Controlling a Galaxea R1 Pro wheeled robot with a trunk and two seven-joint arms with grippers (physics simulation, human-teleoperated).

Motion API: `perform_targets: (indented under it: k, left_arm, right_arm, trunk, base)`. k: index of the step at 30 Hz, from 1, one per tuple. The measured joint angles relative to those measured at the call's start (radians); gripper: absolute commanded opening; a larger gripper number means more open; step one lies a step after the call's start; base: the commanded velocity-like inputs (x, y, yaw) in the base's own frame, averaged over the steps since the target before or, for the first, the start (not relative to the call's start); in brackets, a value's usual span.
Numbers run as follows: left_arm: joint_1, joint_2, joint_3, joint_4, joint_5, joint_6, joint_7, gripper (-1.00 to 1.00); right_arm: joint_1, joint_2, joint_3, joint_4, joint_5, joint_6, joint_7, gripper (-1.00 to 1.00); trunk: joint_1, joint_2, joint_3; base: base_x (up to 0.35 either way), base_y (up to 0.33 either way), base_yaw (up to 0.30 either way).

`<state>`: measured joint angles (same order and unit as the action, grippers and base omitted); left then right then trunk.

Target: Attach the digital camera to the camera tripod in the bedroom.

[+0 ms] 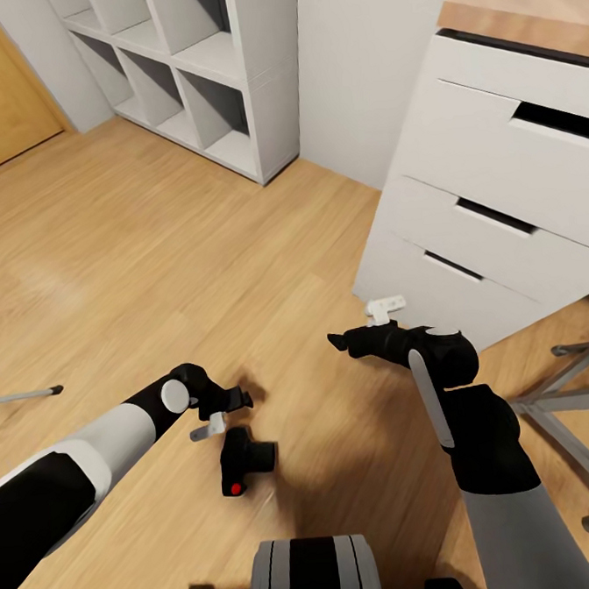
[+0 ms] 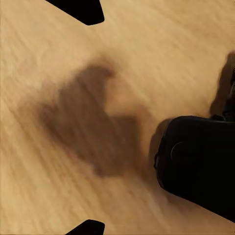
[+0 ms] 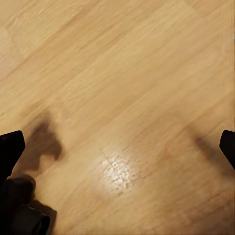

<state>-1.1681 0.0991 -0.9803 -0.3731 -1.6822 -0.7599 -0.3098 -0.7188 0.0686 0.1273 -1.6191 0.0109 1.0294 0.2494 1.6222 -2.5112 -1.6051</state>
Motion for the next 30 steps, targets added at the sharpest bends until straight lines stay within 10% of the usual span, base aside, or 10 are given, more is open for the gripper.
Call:
perform_targets:
  k: [18, 30]
  left_arm:
    - [-0.015, -0.007, -0.005, 0.033, -0.001, -0.001, 0.001, 1.0]
    - [-0.063, -0.068, -0.009, 0.123, -0.002, 0.0, -0.005, 1.0]
  right_arm:
    - [0.001, 0.001, 0.006, 0.0, 0.0, 0.001, 0.0, 1.0]
    - [0.001, 0.002, 0.006, 0.0, 0.0, 0.0, 0.0, 1.0]
  trunk:
    - [0.0, 0.0, -0.029]
    - [0.0, 0.0, -0.049]
  base:
    - [0.0, 0.0, 0.0]
    - [0.0, 0.0, 0.0]
